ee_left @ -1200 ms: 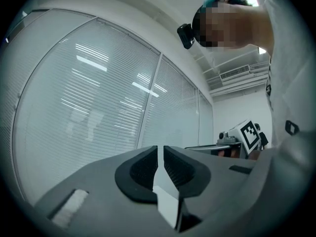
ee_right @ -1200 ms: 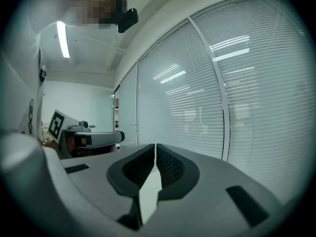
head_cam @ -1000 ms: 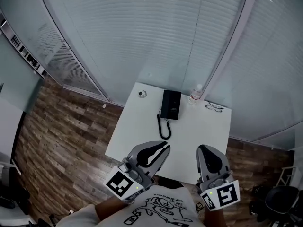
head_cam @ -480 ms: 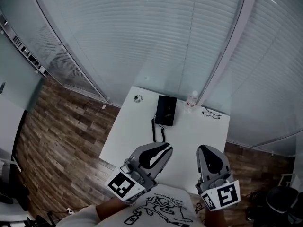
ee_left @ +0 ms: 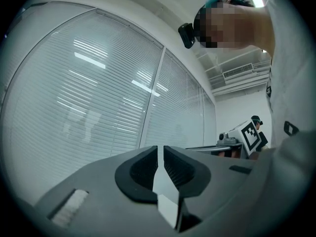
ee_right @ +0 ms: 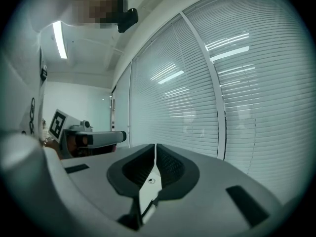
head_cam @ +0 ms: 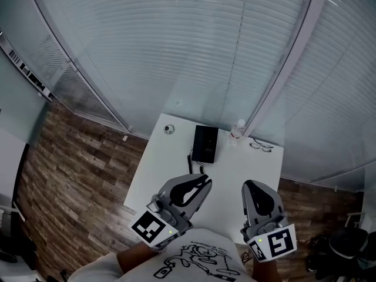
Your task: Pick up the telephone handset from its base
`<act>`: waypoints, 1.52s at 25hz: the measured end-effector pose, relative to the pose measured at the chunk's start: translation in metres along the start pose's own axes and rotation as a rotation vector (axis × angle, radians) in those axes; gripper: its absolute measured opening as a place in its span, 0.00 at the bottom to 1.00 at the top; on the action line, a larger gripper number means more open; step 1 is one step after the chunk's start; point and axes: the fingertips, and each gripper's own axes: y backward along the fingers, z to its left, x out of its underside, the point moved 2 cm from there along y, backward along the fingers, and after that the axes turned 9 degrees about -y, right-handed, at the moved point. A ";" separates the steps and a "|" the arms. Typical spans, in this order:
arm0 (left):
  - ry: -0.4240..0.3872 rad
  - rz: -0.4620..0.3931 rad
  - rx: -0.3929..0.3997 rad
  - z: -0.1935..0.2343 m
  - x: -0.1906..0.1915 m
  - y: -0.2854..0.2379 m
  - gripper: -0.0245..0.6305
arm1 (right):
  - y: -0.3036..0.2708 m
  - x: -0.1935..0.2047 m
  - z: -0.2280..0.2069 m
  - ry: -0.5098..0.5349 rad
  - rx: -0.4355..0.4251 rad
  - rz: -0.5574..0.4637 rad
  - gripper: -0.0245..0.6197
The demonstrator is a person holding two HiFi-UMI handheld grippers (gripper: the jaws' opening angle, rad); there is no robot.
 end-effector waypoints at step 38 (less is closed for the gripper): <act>0.131 0.167 -0.007 0.047 0.082 0.019 0.09 | -0.041 0.092 0.004 -0.074 0.041 0.173 0.05</act>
